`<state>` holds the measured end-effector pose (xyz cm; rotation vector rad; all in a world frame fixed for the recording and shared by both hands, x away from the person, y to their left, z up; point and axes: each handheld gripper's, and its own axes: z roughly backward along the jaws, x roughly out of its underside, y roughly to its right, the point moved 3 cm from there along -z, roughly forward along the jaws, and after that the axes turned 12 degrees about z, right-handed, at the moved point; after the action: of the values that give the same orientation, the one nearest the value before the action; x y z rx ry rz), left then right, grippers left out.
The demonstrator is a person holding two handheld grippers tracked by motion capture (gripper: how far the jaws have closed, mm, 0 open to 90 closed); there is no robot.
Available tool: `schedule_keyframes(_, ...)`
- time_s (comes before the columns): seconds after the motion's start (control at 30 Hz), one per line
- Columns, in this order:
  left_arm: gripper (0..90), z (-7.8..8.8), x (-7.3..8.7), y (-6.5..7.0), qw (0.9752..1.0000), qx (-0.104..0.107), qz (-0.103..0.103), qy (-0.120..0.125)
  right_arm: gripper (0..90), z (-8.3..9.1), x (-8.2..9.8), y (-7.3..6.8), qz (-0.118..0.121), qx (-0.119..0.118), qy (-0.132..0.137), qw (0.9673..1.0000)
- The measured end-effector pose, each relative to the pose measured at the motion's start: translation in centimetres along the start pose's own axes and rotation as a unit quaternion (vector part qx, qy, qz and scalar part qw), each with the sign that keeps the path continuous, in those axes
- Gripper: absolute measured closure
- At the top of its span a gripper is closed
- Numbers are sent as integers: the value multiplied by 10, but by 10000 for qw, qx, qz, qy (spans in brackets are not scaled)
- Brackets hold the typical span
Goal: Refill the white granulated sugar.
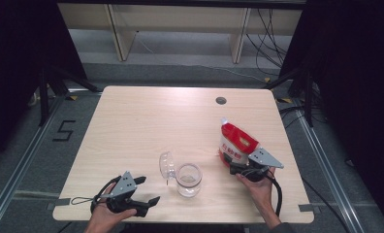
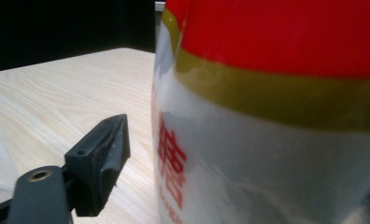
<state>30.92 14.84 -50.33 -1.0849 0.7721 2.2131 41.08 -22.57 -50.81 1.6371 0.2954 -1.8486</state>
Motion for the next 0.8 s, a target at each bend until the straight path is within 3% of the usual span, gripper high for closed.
schedule_keyframes(0.07, 162, 0, 0, 0, 10000, 5, 9, 8, 209, 0, 1, 0, -47, 92, 14, 9999)
schedule_keyframes(0.13, 162, 0, 1, 2, 9999, -21, 136, 9, 232, 0, 2, 2, -64, -24, 50, 10000)
schedule_keyframes(0.27, 162, -2, 1, 3, 9999, 20, 135, 25, 248, 0, 4, 0, -148, -12, -45, 9999)
schedule_keyframes(0.33, 162, -1, 1, 2, 9999, 4, 116, -4, 261, -1, 5, 4, -1, -22, -32, 10000)
schedule_keyframes(0.37, 162, -1, 1, 2, 9999, 2, 137, -3, 265, -1, 6, 2, -157, -18, -164, 9997)
schedule_keyframes(0.4, 162, -1, 1, 2, 9999, 0, 140, -4, 267, -3, 6, 3, -47, 20, -33, 10000)
schedule_keyframes(0.43, 162, -1, 2, 2, 9999, 1, 132, -11, 269, -2, 6, 1, -196, 23, -49, 9998)
schedule_keyframes(0.5, 162, -2, 2, 2, 9999, -14, 125, -21, 280, -3, 7, 4, -43, -62, -37, 10000)
schedule_keyframes(0.53, 162, -3, 2, 3, 9999, 13, 161, 30, 282, -2, 7, 2, -181, -64, -54, 9998)
schedule_keyframes(0.67, 162, -2, 2, 1, 9999, -52, 26, -106, 293, -4, 11, 1, -246, -86, 37, 9997)
schedule_keyframes(0.7, 162, -2, 2, 1, 9999, -29, 52, -85, 296, -4, 12, -1, -395, -173, -75, 9990)
schedule_keyframes(0.73, 162, -3, 2, 3, 9999, 8, 137, 2, 303, -3, 13, -1, -383, -121, -93, 9991)
schedule_keyframes(0.8, 162, -2, 1, 2, 10000, 25, -2, -33, 304, -4, 14, -1, -363, -167, -45, 9992)
